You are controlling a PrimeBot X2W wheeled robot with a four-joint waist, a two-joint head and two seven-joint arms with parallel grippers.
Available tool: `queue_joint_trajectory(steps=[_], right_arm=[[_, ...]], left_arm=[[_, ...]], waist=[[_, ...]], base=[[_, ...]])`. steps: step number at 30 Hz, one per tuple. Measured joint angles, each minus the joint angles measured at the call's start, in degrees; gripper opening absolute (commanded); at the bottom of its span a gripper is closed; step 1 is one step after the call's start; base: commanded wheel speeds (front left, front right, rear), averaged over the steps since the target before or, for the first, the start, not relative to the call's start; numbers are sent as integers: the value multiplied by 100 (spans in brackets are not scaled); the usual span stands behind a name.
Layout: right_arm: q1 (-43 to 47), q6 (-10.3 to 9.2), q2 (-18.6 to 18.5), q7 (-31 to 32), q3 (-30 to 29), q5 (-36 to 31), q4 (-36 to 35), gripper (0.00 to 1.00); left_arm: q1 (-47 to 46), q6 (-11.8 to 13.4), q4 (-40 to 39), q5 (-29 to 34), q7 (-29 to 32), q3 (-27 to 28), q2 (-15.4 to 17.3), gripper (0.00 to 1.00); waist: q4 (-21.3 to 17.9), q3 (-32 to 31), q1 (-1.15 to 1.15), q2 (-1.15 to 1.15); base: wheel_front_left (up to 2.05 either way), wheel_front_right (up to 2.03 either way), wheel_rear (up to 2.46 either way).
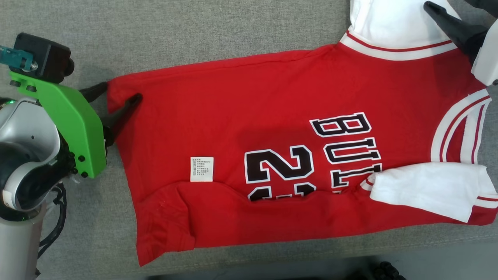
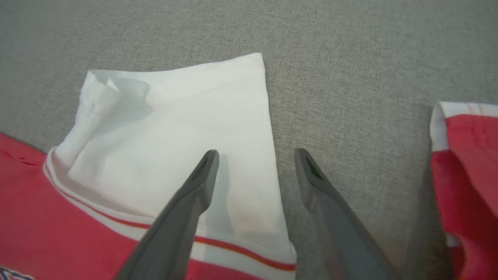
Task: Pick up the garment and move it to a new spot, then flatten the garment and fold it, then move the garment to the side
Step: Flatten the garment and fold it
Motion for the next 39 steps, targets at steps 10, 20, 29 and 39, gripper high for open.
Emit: queue_joint_trajectory(steps=[10, 20, 29, 39], right_arm=[[-446, 102, 318, -36, 152, -123, 699, 100], [-773, 220, 520, -120, 297, -285, 1201, 100], [-930, 253, 623, -326, 286, -382, 1628, 100], [-1054, 312, 748, -492, 337, -419, 1986, 100]], left_arm=[[-307, -56, 337, -40, 49, -2, -20, 100], [-399, -79, 503, -309, 131, -130, -248, 18], [-502, -157, 614, -408, 215, -356, -391, 0], [-606, -250, 627, -435, 164, -439, -478, 0]], waist=[[102, -30, 0, 0], [150, -85, -1, 0], [305, -83, -1, 0], [426, -116, -1, 0]], base=[[0, 0, 0], [0, 0, 0], [0, 0, 0], [0, 0, 0]])
